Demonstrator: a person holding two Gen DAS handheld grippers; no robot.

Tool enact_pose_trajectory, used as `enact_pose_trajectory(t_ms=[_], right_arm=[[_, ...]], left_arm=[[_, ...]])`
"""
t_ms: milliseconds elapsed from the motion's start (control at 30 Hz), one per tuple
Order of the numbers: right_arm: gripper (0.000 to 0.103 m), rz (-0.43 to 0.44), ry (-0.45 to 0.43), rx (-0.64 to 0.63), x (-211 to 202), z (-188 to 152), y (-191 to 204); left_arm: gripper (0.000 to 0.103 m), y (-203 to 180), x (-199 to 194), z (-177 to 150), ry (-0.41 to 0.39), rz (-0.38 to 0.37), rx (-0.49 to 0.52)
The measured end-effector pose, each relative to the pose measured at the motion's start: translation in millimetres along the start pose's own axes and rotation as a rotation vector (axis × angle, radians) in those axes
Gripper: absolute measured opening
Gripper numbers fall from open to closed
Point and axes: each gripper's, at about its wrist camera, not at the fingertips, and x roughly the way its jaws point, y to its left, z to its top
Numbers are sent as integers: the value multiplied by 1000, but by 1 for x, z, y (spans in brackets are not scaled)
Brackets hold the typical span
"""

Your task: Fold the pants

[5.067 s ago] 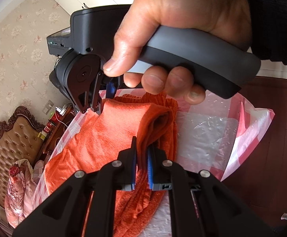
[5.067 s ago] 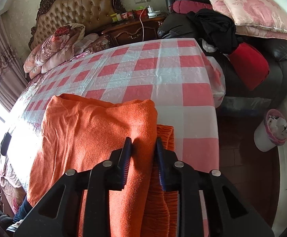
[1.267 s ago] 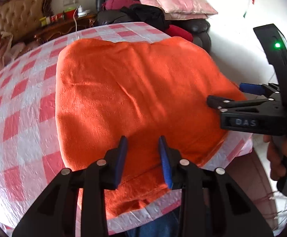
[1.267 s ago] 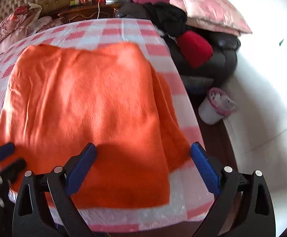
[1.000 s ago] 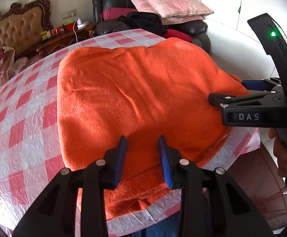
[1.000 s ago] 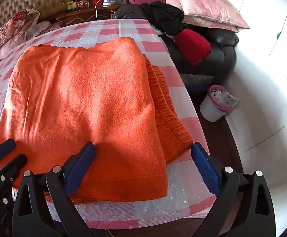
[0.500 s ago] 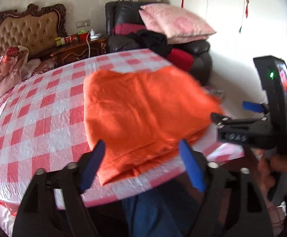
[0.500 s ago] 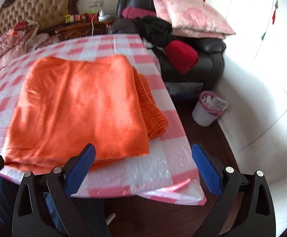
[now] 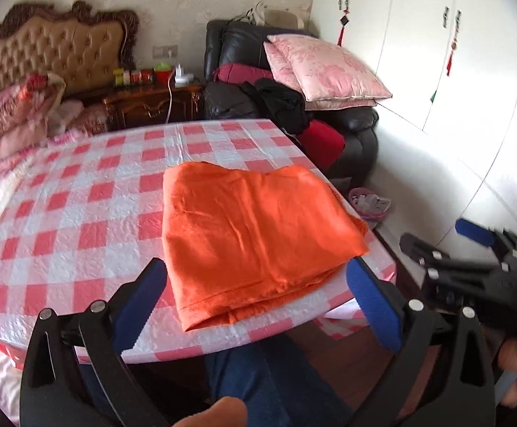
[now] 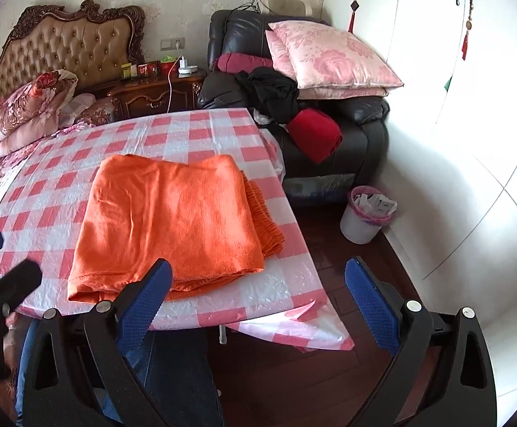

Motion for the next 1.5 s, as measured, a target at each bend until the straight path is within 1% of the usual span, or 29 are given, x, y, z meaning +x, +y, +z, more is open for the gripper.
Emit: enact_pose_trajectory(t_ms=[67,200,367,500,800,1500], right_arm=[[95,4,-3,1,-3,1,0],[95,8,1,4,-3,2,-1],[95,10,7,11,-1,2,-3],[95,13,7,12,0,2,-4],[95,13,8,13,0,2,-4],[95,14,7,13,0,2,-5]], left_arm=[[101,3,6,8,40,-21,-42],[101,-1,12,8,53,-22,-67],[101,-10,15,-1,53,-2,-44],[101,-13,14,-2,44,9,-23],[101,-11,13,0,41,21,-25],[101,-11,13,1,47,18,-29]])
